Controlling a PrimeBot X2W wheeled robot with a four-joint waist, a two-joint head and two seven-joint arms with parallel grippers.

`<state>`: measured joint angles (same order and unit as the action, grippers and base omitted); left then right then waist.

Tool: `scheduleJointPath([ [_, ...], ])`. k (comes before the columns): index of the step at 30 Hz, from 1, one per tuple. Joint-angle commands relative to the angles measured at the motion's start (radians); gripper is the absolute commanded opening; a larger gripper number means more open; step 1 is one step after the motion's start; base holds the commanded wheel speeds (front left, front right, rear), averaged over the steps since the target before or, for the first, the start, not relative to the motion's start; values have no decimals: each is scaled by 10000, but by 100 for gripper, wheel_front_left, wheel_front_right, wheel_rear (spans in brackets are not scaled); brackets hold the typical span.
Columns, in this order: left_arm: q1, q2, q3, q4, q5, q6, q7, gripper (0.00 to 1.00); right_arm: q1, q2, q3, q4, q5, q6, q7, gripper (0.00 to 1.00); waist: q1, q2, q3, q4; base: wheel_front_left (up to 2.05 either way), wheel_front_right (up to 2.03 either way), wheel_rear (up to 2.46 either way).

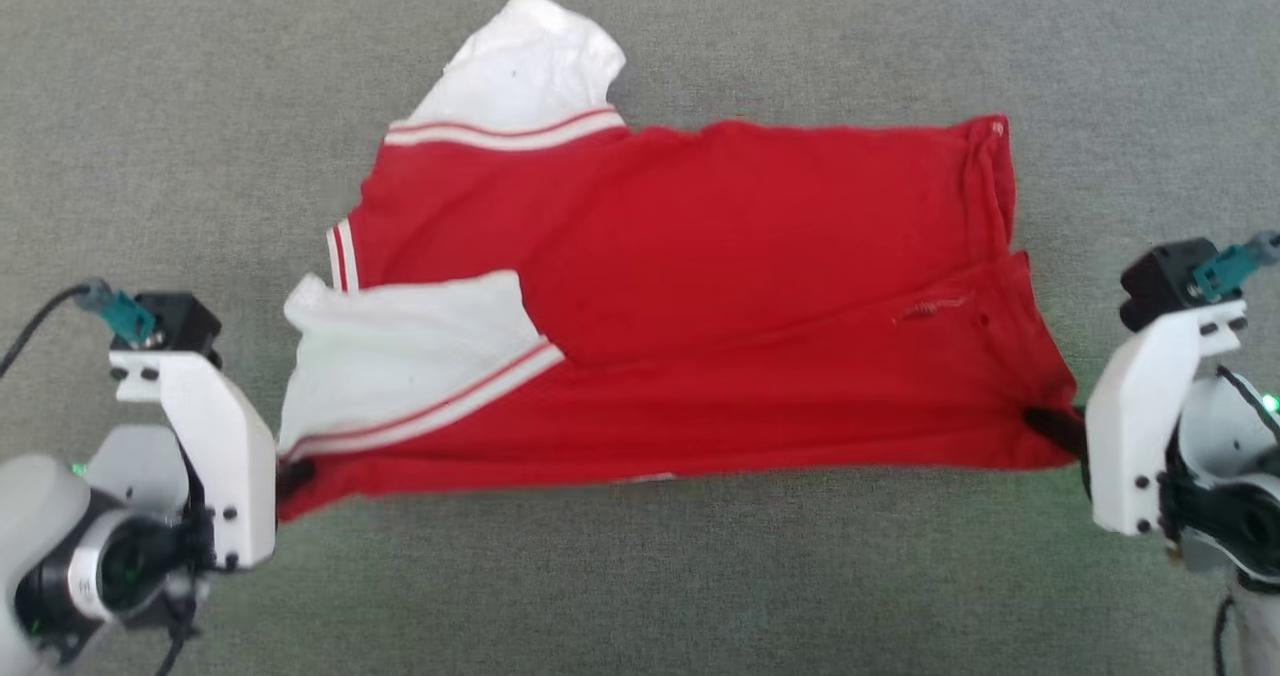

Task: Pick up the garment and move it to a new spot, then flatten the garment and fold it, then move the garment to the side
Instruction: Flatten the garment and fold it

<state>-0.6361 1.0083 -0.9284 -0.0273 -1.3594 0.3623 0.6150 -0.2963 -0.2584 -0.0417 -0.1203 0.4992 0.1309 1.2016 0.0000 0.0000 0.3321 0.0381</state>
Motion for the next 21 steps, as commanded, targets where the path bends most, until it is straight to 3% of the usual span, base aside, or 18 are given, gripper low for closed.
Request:
scheduleJointPath([
  [1, 210, 143, 12, -127, -40, 159, 48, 0, 179, -84, -91, -112, 34, -3, 132, 0, 0, 0, -11, 10, 0, 0, 0],
  [6, 841, 511, -80, -1220, -240, 727, -67, 0, 831, -229, -486, -758, 41, -3, 700, 0, 0, 0, 38, 33, 0, 0, 0],
  [10, 1188, 304, -226, -1123, -339, 756, -214, 0, 1261, 62, -704, -700, -155, -3, 575, 0, 0, 0, 107, 19, 0, 0, 0],
  [11, 1249, 197, -260, -1006, -345, 724, -250, 6, 1339, 184, -716, -572, -185, -3, 545, 0, 0, 0, 118, 5, 0, 0, 0],
  [12, 1310, 9, -369, -689, -296, 630, -254, 47, 1399, 262, -616, -337, -303, -3, 386, 0, 0, 0, 142, -23, 0, 0, 0],
  [13, 1302, -91, -392, -540, -303, 575, -225, 60, 1363, 332, -543, -212, -310, -3, 239, 0, 0, 0, 154, -38, 0, 0, 0],
  [14, 1272, -177, -386, -401, -337, 519, -243, 84, 1335, 414, -458, -89, -301, -3, 110, 0, 0, 0, 156, -65, 0, 0, 0],
  [15, 1206, -217, -370, -260, -315, 470, -284, 100, 1321, 430, -395, -6, -341, -3, 9, 7, 0, 0, 158, -88, 0, 0, 0],
  [18, 984, -73, -266, -105, -191, 378, -290, 100, 1219, 390, -220, 38, -311, -3, -455, 100, 0, 0, 130, -139, 0, 0, 0],
  [21, 755, 327, -151, -431, -43, 443, -172, 100, 1214, 232, -251, -126, -392, -3, -835, 100, 0, 0, 51, -226, 0, 0, 0],
])
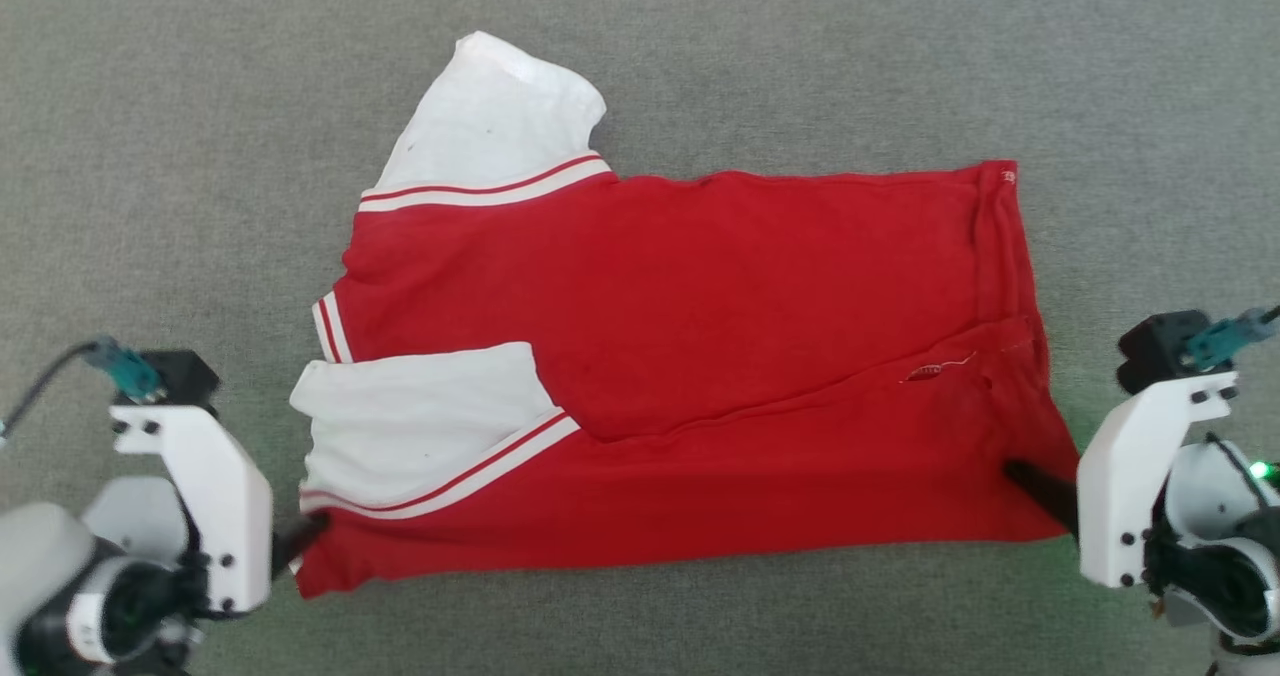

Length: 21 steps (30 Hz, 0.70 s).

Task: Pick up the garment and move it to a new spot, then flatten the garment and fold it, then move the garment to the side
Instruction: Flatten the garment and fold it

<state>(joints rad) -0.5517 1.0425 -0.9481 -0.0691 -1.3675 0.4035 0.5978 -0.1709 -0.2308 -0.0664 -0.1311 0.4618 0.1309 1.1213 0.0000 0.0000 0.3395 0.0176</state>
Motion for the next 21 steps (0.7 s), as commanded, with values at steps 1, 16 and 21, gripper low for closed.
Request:
scheduleJointPath([
  [1, -168, 155, 108, -178, 50, 115, 65, 100, 4, -42, -35, -128, 1, -3, -133, 100, 0, 0, -50, -55, 0, 0, 0],
  [16, -2686, 1242, 1069, -466, 1235, -477, 776, 100, -548, 1346, -1084, -2049, -959, -2, -4339, 100, 0, 0, 45, -1443, 0, 0, 0],
  [21, -3636, 732, 1131, 619, 1759, -1107, 881, 100, -764, 1599, -852, -1940, -1291, -2, -5891, 100, 0, 0, 235, -2029, 0, 0, 0],
])
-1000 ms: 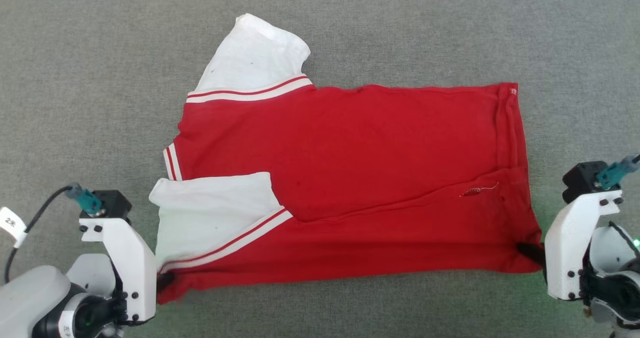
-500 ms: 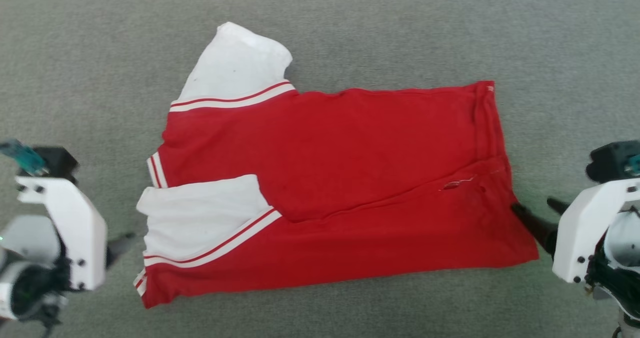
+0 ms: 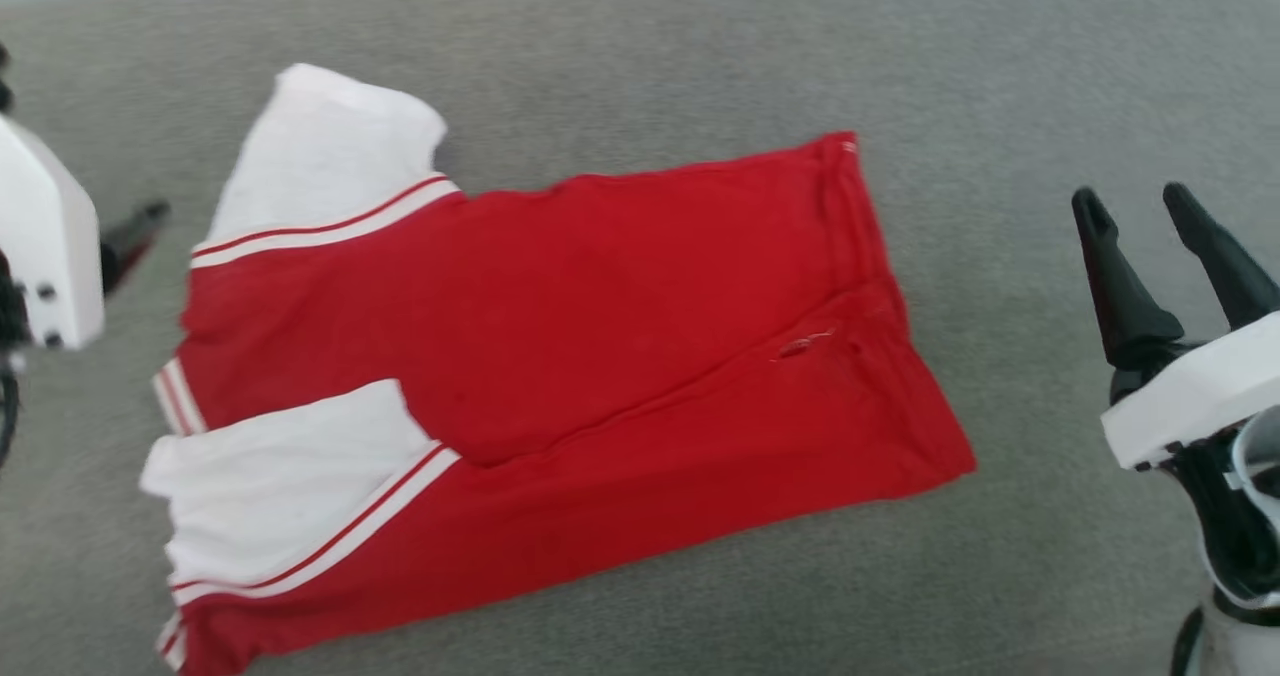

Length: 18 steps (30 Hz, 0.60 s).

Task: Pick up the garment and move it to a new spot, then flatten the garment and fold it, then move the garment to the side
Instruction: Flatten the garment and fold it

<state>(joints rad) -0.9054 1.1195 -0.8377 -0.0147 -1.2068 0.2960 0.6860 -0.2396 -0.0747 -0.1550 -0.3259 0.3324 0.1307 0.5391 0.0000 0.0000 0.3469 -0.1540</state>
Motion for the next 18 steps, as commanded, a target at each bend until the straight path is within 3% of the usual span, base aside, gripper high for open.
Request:
scheduleJointPath([
  [1, -331, -205, 29, 372, 198, -242, -6, 100, -112, 82, 87, 69, -92, 0, -413, 100, 0, 0, 204, -453, 0, 0, 0],
  [9, -1827, -1457, -10, 3220, 706, -1863, -231, 100, -178, 244, 794, 591, 90, 0, -1949, 100, 0, 0, 675, -1413, 0, 0, 0],
  [14, -2425, -2084, -163, 4711, 765, -2378, -20, 100, -121, 253, 1198, 829, 406, 0, -2076, 100, 0, 0, 965, -1747, 0, 0, 0],
  [18, -2739, -2496, -499, 5753, 1120, -2547, 190, 100, -227, 244, 1444, 992, 528, -1, -1839, 100, 0, 0, 1160, -1853, 0, 0, 0],
])
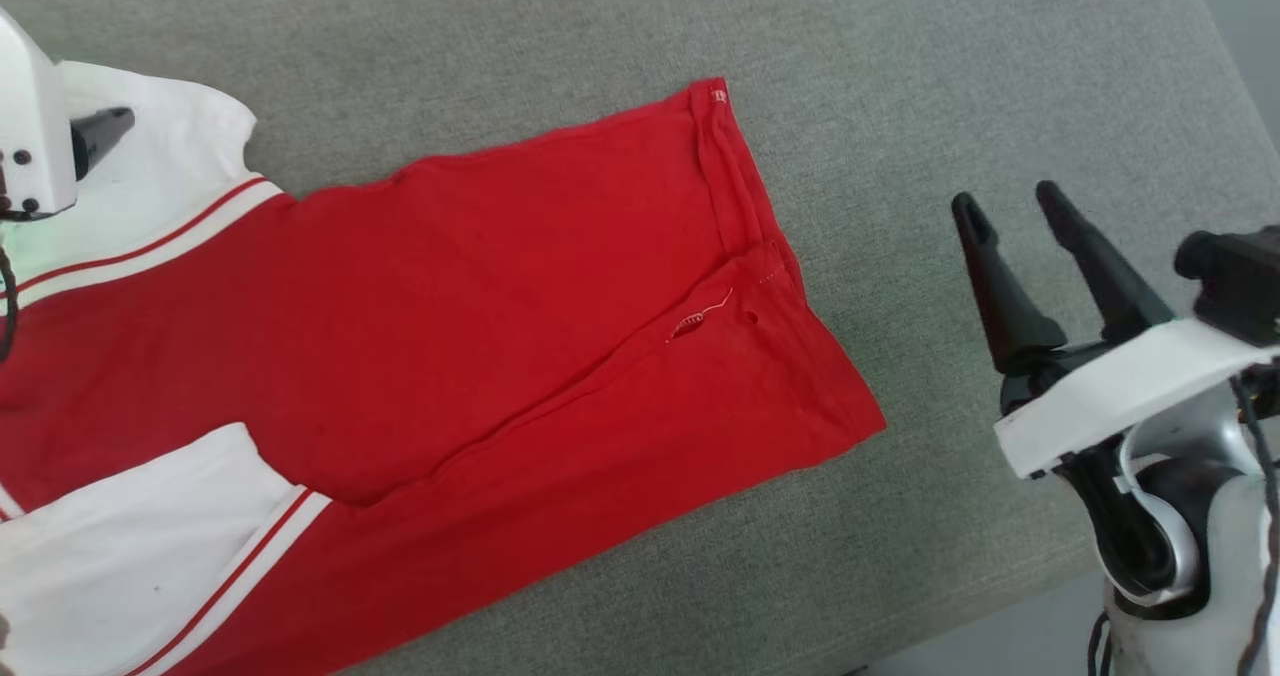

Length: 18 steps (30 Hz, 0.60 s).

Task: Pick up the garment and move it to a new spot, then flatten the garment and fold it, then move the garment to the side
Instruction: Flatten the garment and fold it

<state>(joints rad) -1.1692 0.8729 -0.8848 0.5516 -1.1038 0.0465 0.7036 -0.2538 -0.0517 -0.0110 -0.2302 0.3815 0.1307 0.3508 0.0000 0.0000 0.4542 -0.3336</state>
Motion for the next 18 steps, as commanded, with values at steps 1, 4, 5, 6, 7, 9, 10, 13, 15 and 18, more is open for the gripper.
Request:
scheduleJointPath([
  [1, -162, -126, -104, 351, 199, -26, 18, 100, -155, 14, 84, 75, 2, 0, 140, 100, 0, 0, 133, -58, 0, 0, 0],
  [4, -274, -544, -262, 1173, 334, 19, 80, 100, -411, 15, 236, 266, 65, 0, 395, 100, 0, 0, 286, 18, 0, 0, 0],
  [5, -292, -702, -355, 1451, 327, -1, 251, 61, -503, 15, 284, 355, 56, 0, 514, 100, 0, 0, 330, 59, 0, 0, 0],
  [6, -254, -827, -438, 1717, 301, -38, 365, 0, -659, 18, 376, 453, 52, 0, 643, 100, 0, 0, 361, 91, 0, 0, 0],
  [7, -257, -933, -486, 1919, 303, -80, 442, 0, -829, 11, 421, 569, 72, -1, 786, 100, 0, 0, 400, 127, 0, 0, 0],
  [9, -472, -1158, -551, 2173, 376, -248, 362, 0, -1279, 19, 585, 823, -66, 0, 1090, 100, 0, 0, 471, 203, 0, 0, 0],
  [10, -599, -1263, -553, 2270, 391, -332, 334, 0, -1495, 11, 618, 997, -57, 0, 1253, 100, 0, 0, 501, 265, 0, 0, 0],
  [13, -932, -1469, -672, 2580, 581, -570, 316, 0, -2293, -103, 881, 1578, -126, 0, 1796, 100, 0, 0, 564, 467, 0, 0, 0],
  [15, -1155, -1669, -683, 2775, 627, -658, 264, 0, -2913, -115, 1010, 2039, 27, 0, 2101, 100, 0, 0, 603, 608, 0, 0, 0],
  [18, -1393, -1952, -695, 3016, 672, -757, 163, 0, -3669, -246, 1182, 2864, 135, 0, 2562, 100, 0, 0, 677, 809, 0, 0, 0],
])
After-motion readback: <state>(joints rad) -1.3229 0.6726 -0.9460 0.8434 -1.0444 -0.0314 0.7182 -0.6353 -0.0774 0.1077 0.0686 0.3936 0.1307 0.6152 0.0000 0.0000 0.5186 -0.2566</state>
